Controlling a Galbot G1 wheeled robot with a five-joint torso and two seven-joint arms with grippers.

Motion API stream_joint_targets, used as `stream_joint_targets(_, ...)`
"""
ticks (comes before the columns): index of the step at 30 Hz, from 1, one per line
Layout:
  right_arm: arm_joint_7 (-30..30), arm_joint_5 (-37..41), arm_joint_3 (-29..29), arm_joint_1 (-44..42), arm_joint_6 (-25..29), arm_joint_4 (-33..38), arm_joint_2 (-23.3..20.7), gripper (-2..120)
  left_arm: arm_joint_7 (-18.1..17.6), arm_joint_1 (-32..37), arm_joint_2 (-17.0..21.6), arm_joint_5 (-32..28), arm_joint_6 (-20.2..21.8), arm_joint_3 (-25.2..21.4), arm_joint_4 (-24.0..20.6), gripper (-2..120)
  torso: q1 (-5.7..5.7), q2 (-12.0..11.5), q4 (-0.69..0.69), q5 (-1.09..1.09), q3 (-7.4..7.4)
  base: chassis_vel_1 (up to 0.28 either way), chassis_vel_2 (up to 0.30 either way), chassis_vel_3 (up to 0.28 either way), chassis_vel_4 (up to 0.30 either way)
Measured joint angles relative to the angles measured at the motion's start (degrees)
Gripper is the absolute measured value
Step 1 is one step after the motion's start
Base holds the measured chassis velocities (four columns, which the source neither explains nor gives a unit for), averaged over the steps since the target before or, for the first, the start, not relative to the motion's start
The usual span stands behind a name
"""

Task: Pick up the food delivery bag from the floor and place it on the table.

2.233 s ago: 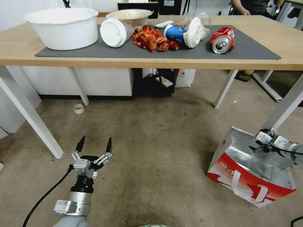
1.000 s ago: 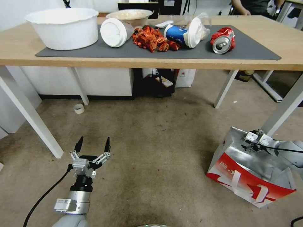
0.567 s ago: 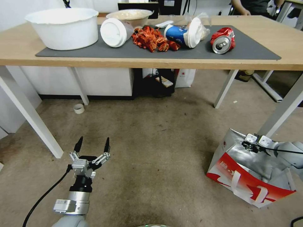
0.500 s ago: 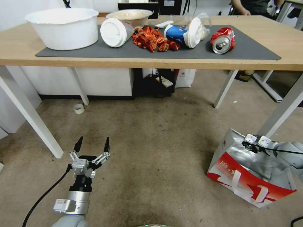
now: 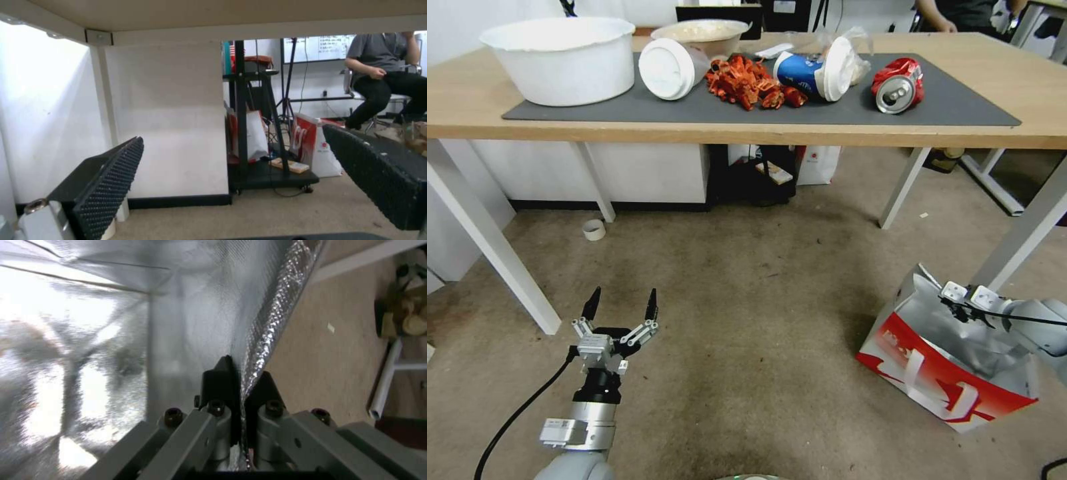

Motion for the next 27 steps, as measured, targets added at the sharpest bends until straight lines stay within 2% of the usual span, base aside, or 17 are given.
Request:
stream_joint_targets(2, 0.00, 0.90, 0.74, -0.81, -0.04, 1.17, -0.55, 0, 0.00, 0.01, 0.00, 0.00, 0.02, -0.04, -0.05, 100, 0.00, 0.00, 0.00, -0.01, 0.00, 0.000, 0.000, 0.000, 0.000)
stream_joint_targets(6, -0.40, 4.83, 5.75, -6.80, -0.57, 9.94, -3.14, 0, -0.04, 0.13, -0.01, 0.00, 0.05, -0.12, -0.34, 100, 0.00, 0.00, -0.01, -0.01, 0.00, 0.000, 0.000, 0.000, 0.000)
stream_joint_targets(11, -0.64, 8.21, 8.28, -9.79, -1.51, 16.35, -4.88, 0, -0.19, 0.30, -0.08, -0.02, 0.07, -0.18, -0.88, 100, 0.00, 0.00, -0.01, -0.01, -0.01, 0.000, 0.000, 0.000, 0.000)
stream_joint_targets(13, -0.85, 13.60, 9.56, -10.75, -3.29, 21.65, -6.41, 0, -0.41, 0.53, -0.12, -0.01, 0.15, -0.30, -1.70, 100, 0.00, 0.00, 0.00, -0.01, -0.01, 0.000, 0.000, 0.000, 0.000)
stream_joint_targets(22, -3.79, 25.95, 8.85, -9.21, -6.79, 31.96, -9.10, 0, -0.40, 1.52, -0.12, 0.00, 0.07, -0.65, -2.71, 100, 0.01, 0.00, 0.01, -0.02, -0.01, 0.000, 0.000, 0.000, 0.000)
stream_joint_targets(24, -3.43, 28.47, 8.52, -8.87, -8.18, 34.04, -9.54, 0, -0.38, 1.57, -0.13, 0.05, 0.05, -0.63, -2.79, 100, 0.01, 0.00, 0.00, -0.02, -0.01, 0.000, 0.000, 0.000, 0.000)
stream_joint_targets(26, -0.37, 35.52, 7.58, -7.98, -12.01, 38.44, -10.56, 0, -0.31, 1.55, -0.17, 0.21, 0.05, -0.45, -3.01, 100, 0.01, 0.00, 0.00, -0.02, -0.01, 0.000, 0.000, 0.000, 0.000)
stream_joint_targets(27, -0.37, 35.52, 7.58, -7.98, -12.01, 38.44, -10.56, 0, -0.31, 1.55, -0.17, 0.21, 0.05, -0.45, -3.01, 100, 0.01, 0.00, 0.00, -0.02, -0.01, 0.000, 0.000, 0.000, 0.000)
